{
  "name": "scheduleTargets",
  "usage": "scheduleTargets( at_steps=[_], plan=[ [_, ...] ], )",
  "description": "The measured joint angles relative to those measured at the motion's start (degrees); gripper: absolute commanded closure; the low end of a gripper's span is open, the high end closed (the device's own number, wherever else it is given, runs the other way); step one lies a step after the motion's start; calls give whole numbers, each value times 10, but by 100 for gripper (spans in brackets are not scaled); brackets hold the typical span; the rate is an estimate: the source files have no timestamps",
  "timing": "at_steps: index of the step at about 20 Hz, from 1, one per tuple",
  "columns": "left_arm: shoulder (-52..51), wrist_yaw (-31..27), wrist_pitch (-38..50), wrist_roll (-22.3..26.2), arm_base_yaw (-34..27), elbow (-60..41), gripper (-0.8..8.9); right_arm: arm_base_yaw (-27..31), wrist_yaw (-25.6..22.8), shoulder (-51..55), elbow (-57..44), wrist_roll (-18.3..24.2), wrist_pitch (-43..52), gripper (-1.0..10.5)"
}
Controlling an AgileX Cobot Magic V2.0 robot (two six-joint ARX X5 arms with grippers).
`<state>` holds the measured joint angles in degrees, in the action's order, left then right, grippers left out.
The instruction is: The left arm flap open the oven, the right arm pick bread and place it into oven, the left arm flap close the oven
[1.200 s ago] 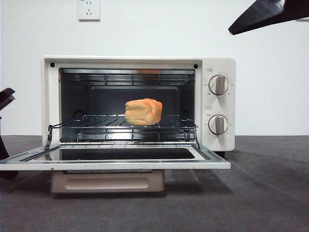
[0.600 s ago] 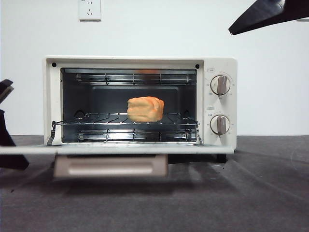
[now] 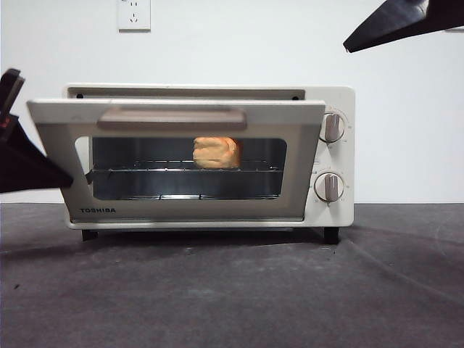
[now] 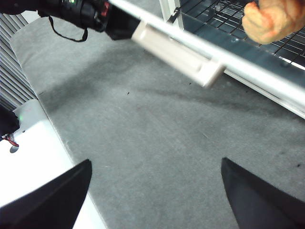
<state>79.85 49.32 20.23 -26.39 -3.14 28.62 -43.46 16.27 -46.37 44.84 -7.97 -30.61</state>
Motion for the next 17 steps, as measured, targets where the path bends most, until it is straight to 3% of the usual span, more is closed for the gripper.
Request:
scheduleTargets(
  at_steps=[6,17],
  plan=[
    [-3,1,121,-60,-10,0,799,0,0,0,0,-5,0,515],
    [-56,4,81,-76,2,0,797,0,-25,0,0,-9,1,515]
  ],
)
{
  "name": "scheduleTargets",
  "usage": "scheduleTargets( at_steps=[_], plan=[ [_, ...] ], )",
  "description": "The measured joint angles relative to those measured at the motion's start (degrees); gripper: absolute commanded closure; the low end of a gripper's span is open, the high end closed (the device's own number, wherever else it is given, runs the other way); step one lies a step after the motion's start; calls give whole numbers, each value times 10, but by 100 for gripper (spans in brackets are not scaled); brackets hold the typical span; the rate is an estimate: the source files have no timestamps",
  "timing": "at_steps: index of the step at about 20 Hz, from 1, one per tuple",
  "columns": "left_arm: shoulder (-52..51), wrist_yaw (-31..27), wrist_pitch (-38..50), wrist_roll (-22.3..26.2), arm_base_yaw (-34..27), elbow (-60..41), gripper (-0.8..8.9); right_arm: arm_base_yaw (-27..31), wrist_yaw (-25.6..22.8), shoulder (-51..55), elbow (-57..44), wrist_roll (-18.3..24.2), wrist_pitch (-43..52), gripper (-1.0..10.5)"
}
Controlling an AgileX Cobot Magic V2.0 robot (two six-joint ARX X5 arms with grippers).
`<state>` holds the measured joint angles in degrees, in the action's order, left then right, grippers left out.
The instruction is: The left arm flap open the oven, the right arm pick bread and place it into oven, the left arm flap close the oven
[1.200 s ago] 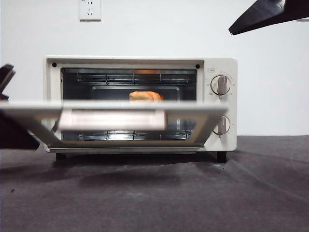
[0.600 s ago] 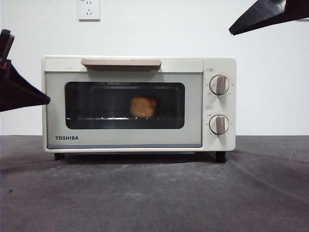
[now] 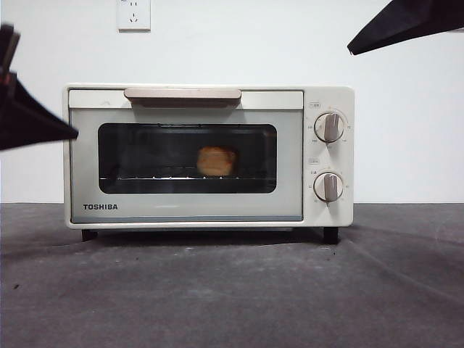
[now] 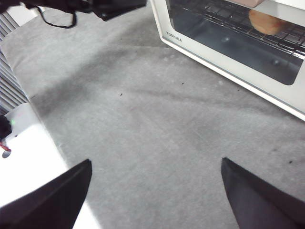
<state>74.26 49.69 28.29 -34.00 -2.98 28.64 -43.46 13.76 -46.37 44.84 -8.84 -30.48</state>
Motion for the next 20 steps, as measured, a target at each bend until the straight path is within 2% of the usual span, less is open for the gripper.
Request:
scheduleTargets(
  at_steps=[5,8,15,20],
  plan=[
    [-81,-20,-60,10,14,0,797,0,-18,0,0,0,12,515],
    [-140,-52,-151,38,26,10,797,0,-20,0,0,0,17,515],
    [-242,-155,-412,171,65,106,797,0,-35,0,0,0,47,515],
    [-268,-196,-554,243,98,172,797,0,-50,0,0,0,59,515]
  ],
)
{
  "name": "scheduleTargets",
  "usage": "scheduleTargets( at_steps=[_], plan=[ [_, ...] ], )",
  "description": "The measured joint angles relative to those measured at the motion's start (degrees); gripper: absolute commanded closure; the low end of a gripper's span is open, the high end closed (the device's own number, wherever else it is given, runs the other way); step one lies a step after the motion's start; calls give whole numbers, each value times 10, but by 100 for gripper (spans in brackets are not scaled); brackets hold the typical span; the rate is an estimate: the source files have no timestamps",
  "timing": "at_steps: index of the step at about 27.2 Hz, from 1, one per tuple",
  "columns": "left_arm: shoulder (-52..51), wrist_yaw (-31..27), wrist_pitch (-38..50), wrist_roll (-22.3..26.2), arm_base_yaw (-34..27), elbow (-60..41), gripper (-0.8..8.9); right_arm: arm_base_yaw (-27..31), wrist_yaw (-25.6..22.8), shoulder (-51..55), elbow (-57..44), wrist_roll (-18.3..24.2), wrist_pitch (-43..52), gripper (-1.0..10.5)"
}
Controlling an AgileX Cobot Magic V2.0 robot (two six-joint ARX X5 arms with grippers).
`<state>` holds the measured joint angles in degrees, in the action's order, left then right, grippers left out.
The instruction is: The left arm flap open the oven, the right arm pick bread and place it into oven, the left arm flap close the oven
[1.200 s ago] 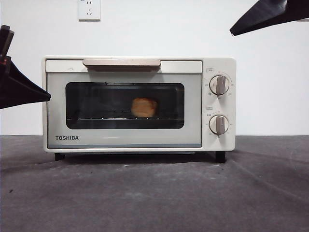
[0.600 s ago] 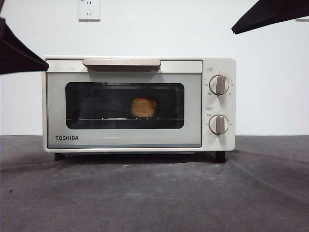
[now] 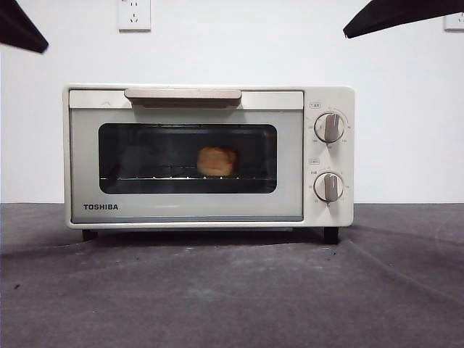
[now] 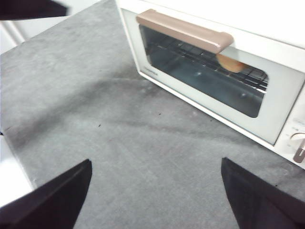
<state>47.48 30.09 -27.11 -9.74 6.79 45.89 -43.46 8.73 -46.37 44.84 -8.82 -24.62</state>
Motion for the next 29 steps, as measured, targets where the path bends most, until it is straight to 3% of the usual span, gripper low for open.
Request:
scheduleTargets(
  at_steps=[7,16,18,21,29],
  plan=[
    [-33,-32,-126,71,39,56,798,0,-15,0,0,0,0,515],
    [-56,-33,-136,85,41,56,797,0,-15,0,0,0,0,528],
    [-56,-33,-138,87,41,56,797,0,-15,0,0,0,0,622],
    [-56,-33,-139,88,41,56,797,0,-15,0,0,0,0,925],
    [-56,-33,-139,88,41,56,797,0,-15,0,0,0,0,937]
  ],
)
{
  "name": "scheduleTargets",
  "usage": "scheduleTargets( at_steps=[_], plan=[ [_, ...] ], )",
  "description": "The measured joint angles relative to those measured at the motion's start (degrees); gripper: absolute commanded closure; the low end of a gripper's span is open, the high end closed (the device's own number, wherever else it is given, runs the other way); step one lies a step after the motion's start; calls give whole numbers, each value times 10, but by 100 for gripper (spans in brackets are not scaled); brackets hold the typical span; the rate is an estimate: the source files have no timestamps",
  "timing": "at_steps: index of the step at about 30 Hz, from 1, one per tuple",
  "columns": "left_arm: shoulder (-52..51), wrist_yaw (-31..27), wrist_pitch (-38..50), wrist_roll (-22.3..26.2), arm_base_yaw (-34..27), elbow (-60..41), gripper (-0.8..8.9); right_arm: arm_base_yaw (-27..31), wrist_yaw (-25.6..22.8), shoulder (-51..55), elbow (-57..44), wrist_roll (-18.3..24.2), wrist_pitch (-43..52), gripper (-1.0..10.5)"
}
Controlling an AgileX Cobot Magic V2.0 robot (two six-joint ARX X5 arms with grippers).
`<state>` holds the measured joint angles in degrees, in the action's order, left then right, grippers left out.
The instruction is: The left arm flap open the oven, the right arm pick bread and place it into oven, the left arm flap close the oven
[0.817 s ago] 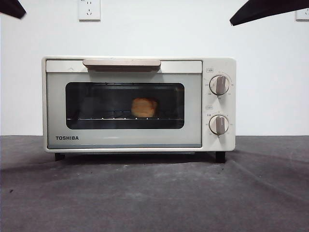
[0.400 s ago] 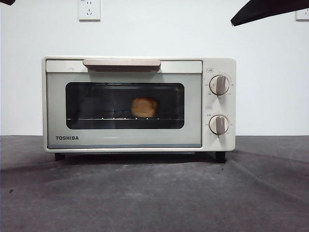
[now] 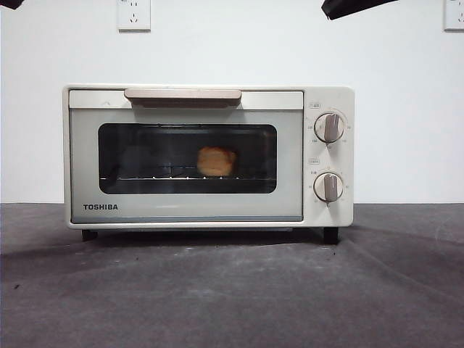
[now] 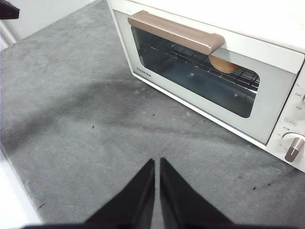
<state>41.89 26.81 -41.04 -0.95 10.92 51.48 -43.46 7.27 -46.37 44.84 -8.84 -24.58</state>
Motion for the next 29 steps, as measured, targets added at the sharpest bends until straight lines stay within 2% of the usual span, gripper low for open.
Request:
scheduleTargets(
  at_steps=[21,25,29],
  plan=[
    [-3,0,0,1,0,0,797,0,0,0,0,0,15,937],
    [-38,-4,15,49,-12,-1,797,0,0,0,0,0,15,937],
    [-94,-36,130,83,-38,-38,797,0,0,0,0,0,15,937]
  ],
)
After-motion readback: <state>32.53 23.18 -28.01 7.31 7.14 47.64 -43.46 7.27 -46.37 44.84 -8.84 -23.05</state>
